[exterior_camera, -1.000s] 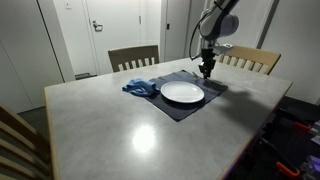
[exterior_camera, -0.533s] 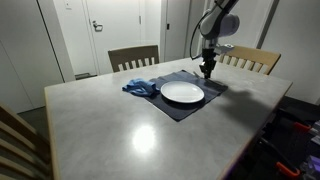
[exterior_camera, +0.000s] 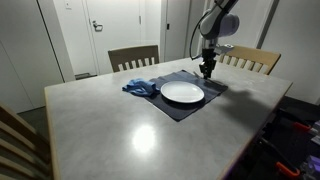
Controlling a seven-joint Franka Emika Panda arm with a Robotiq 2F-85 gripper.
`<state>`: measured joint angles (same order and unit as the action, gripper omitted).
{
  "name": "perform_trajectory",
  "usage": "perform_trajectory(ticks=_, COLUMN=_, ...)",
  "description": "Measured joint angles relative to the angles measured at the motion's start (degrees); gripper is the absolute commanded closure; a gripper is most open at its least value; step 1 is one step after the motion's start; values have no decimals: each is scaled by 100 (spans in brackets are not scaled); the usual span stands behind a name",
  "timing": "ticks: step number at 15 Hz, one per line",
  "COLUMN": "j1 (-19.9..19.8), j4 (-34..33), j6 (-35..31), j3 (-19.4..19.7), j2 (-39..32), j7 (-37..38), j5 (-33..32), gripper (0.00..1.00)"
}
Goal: Put the silver fork on top of the white plate
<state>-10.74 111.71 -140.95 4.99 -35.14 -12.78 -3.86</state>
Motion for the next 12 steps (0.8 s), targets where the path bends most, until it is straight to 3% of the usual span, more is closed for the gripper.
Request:
perform_trajectory(ticks=3, j1=-1, j4=0, j6=8, j3=-13, j2=-7, j7=-1, j5=1, gripper=77)
perform_trajectory(ticks=6, j1=-1, j4=0, j6=13, j3=-20, j2=-20, j7=-3, j5=3, gripper=69)
perform_trajectory(ticks=7, j1=-2, j4=0, j6=15, j3=-23, j2=-25, j7=-3, j5=4, gripper=59)
perform_trajectory(ticks=10, j1=-2, j4=0, j6=19, j3=-30, j2=-41, j7=-7, j5=5, gripper=54)
perform_trajectory(ticks=12, j1=-2, j4=0, j6=19, j3=-35, j2=-57, j7=-16, j5=7, gripper=59)
